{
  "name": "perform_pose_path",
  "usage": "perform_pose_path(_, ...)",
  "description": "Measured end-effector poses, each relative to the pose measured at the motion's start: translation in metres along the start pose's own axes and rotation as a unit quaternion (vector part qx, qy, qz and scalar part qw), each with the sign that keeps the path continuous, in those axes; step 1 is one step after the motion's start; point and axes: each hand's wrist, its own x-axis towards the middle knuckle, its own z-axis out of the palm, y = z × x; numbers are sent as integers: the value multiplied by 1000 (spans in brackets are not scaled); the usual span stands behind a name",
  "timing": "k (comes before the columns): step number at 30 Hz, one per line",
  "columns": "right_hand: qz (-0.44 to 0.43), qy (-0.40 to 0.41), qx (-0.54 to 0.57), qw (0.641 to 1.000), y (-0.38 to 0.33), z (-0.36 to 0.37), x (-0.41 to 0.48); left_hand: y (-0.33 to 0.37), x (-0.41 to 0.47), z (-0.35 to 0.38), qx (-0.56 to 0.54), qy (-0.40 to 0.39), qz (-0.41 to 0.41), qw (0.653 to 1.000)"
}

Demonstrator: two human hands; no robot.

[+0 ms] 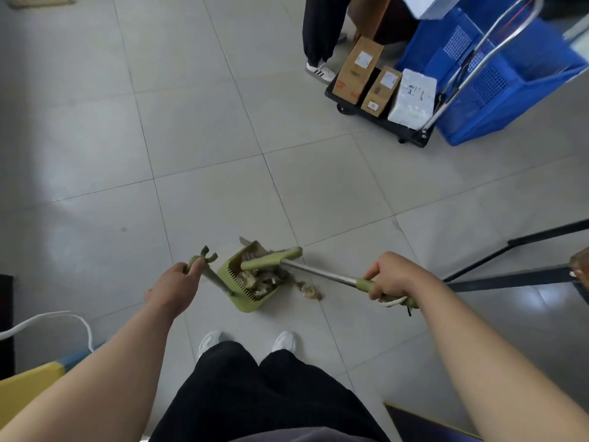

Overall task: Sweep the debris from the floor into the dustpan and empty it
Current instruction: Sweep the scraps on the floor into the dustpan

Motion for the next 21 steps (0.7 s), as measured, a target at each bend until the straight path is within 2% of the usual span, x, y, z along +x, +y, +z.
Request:
perform_pose_path(4, 39, 17, 92, 995, 5, 12, -10, -8, 10, -19, 37, -22, 35, 998)
perform_pose_path(8, 95, 44, 205, 973, -3, 33, -19, -9, 23, -38, 82, -52, 79, 992)
perform_pose_path(16, 195, 35, 198, 960, -39, 112, -38, -26, 50, -63, 149, -111, 146, 972)
perform_pose_path(19, 203, 35, 227, 952, -61, 141, -39, -28, 54, -63, 166, -124, 159, 965)
perform_pose_path(21, 200, 35, 295, 934, -75, 157, -41, -26, 56, -63, 177, -129, 167, 961)
